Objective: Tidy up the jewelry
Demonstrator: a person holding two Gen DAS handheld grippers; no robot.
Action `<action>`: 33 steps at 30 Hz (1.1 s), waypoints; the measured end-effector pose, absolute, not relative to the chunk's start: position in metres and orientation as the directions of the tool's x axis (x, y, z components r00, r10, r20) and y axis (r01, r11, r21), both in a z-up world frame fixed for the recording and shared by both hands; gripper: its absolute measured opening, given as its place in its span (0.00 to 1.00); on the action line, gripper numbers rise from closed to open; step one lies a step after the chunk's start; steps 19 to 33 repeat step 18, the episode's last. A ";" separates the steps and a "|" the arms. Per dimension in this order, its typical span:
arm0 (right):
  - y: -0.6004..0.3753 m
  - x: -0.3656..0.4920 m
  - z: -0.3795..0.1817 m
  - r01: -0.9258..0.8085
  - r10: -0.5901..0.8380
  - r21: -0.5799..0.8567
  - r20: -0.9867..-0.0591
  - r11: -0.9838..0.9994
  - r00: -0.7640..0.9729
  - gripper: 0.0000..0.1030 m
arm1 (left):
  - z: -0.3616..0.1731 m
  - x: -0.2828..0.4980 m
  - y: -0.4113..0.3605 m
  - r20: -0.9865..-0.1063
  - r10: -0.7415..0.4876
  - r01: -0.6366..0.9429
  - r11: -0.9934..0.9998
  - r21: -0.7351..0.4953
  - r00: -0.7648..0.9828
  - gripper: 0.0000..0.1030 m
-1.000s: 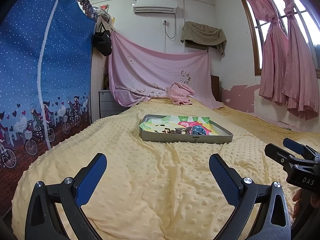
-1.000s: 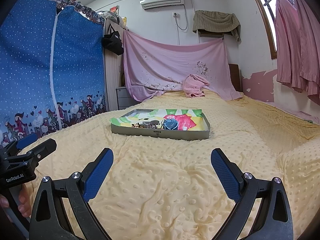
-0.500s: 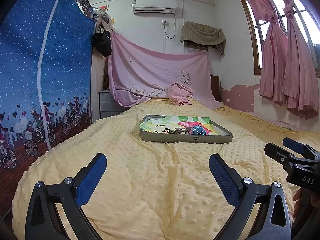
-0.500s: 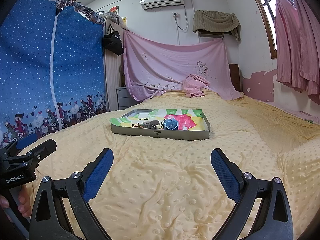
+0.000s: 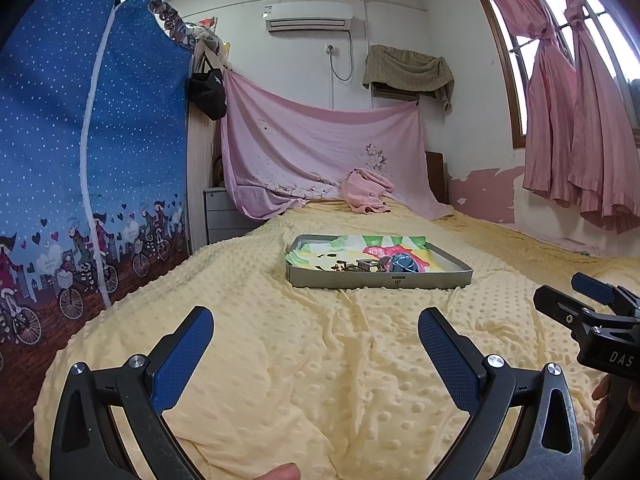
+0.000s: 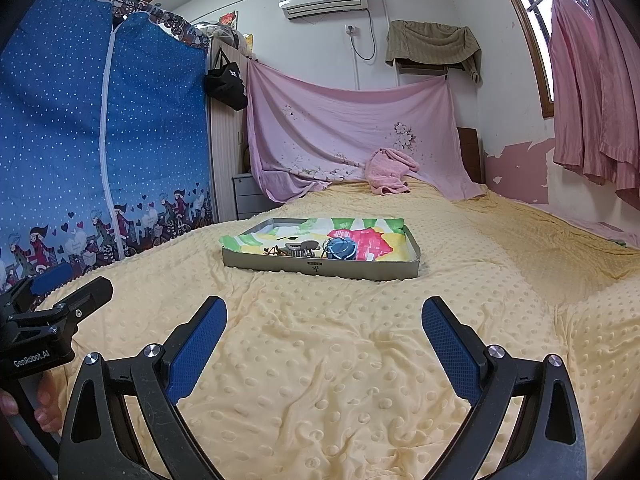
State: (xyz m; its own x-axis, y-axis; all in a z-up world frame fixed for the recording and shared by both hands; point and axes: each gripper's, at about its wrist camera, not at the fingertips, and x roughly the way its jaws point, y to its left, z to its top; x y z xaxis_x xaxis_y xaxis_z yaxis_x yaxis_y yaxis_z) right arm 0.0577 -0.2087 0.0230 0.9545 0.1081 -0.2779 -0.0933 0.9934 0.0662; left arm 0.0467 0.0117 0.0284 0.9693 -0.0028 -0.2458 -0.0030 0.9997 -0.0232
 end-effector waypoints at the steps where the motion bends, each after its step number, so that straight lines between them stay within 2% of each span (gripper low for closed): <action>1: -0.209 0.058 0.023 -0.094 0.109 0.066 -0.278 0.993 0.954 0.93 | 0.028 0.046 0.012 -0.245 -0.001 -0.005 1.000 -0.027 0.970 1.00; 33: -0.208 0.058 0.023 -0.094 0.108 0.066 -0.279 0.993 0.954 0.93 | 0.027 0.048 0.017 -0.242 0.009 -0.017 0.999 -0.030 0.970 1.00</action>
